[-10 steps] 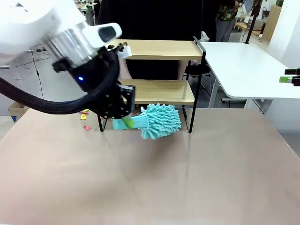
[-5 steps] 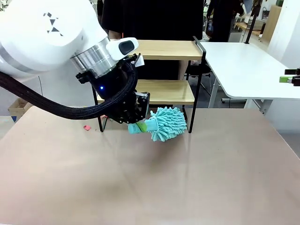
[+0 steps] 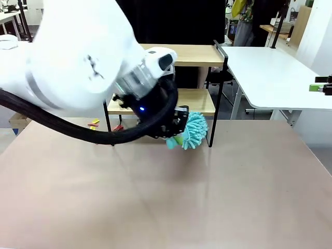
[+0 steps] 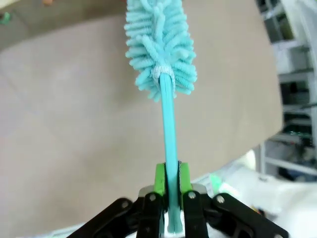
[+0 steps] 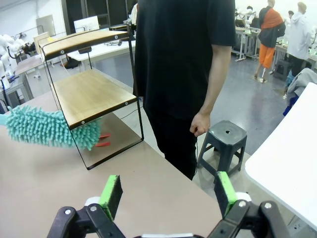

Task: Clean the shelf.
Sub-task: Clean the specific section of the Shelf indicated by the human with the Duster.

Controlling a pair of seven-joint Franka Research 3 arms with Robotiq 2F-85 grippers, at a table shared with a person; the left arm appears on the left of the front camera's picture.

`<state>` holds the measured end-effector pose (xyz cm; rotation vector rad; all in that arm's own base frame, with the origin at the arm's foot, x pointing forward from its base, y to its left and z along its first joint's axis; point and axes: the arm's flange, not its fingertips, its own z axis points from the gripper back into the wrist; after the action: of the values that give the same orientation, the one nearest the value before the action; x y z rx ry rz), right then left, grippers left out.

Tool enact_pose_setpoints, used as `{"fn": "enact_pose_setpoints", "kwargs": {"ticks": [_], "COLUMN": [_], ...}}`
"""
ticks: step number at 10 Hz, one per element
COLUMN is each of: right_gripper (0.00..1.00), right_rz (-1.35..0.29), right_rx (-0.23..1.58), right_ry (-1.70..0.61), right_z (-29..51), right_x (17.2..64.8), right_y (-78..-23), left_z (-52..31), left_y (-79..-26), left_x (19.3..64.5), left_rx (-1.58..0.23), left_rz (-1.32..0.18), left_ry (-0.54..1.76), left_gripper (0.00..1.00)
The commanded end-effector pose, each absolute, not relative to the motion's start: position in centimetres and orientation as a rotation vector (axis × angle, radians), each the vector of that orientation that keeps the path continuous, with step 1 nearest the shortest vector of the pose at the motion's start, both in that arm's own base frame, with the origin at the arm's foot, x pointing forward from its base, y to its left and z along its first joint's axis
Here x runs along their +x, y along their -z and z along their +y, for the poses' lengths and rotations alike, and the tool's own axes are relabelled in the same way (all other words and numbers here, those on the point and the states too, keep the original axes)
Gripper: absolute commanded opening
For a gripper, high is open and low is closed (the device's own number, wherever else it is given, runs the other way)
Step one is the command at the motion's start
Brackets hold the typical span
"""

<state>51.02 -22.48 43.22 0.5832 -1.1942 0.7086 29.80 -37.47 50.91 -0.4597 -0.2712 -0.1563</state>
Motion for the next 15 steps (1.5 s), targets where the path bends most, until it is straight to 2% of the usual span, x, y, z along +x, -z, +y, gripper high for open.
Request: {"fn": "enact_pose_setpoints", "kwargs": {"ticks": [1,9,12,15], "right_gripper": [1.0,1.0,1.0,1.0], "right_rz": [-1.198,-1.198,-1.198,-1.198], "right_rx": [0.583,0.583,0.583,0.583], "right_ry": [-0.713,-0.713,-0.713,-0.713], "right_z": [-22.3,-22.3,-22.3,-22.3], "right_x": [51.1,51.1,51.1,51.1], "right_y": [-43.4,-43.4,-43.4,-43.4], "left_z": [-40.1,-49.7,-51.3,-52.7], "left_y": [-48.9,-40.2,-38.6,-35.5], "left_x": [30.5,32.8,34.4,34.7], "left_rx": [-0.412,-0.364,-0.369,-0.33], "left_rz": [-0.35,-0.533,-0.523,-0.423], "left_ry": [0.075,-0.041,-0.045,-0.008], "left_gripper": [0.13,0.13,0.13,0.13]}}
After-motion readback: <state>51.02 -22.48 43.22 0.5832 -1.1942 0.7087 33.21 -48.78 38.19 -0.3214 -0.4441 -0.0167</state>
